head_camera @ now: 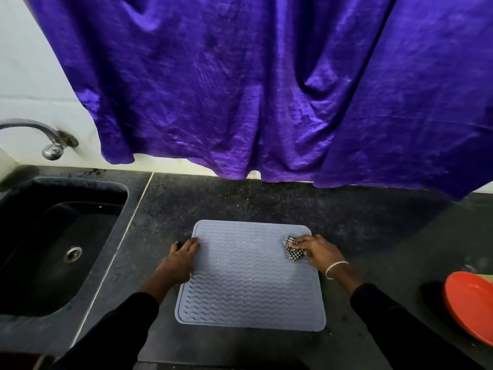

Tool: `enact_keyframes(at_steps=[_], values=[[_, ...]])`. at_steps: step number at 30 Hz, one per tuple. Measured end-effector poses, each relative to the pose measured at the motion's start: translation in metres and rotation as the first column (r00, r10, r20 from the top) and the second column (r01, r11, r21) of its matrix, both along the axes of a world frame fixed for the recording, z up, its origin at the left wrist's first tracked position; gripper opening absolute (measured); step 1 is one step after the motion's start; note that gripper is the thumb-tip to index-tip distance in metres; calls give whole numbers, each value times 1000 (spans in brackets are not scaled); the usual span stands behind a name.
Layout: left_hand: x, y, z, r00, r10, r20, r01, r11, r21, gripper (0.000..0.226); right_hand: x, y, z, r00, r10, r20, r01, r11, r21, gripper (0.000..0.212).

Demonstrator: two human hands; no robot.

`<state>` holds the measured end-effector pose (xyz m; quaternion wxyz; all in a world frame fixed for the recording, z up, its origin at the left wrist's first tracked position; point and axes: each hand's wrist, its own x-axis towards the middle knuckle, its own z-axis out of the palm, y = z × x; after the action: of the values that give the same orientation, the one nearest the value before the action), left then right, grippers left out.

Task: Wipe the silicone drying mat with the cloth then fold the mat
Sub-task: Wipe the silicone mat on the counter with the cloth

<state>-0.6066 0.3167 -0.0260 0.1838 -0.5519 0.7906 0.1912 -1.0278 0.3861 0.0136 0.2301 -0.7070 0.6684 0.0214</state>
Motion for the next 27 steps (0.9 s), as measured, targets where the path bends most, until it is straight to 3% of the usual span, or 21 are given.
enact_keyframes(at_steps=[4, 8, 12, 17, 23, 27], values=[[0, 0, 0, 1000, -5, 7, 5, 1000, -4, 95, -5, -10, 12, 995, 25, -98, -21, 999, 42, 52], [1, 0, 0, 1000, -19, 17, 19, 1000, -10, 95, 26, -22, 14, 999, 43, -1, -43, 997, -60, 55], [1, -2, 0, 996, -64, 61, 65, 998, -18, 93, 53, -23, 4, 994, 97, 42, -96, 995, -30, 54], [1, -1, -1, 995, -73, 74, 75, 997, -28, 92, 35, -7, -3, 996, 87, 15, -86, 995, -50, 62], [0, 0, -1, 997, -47, 61, 48, 999, -21, 92, 4, -11, 9, 998, 35, -57, -35, 999, 5, 55], [0, 0, -1, 997, -43, 56, 44, 999, -12, 95, 31, -21, 11, 998, 60, 10, -60, 997, -53, 54]])
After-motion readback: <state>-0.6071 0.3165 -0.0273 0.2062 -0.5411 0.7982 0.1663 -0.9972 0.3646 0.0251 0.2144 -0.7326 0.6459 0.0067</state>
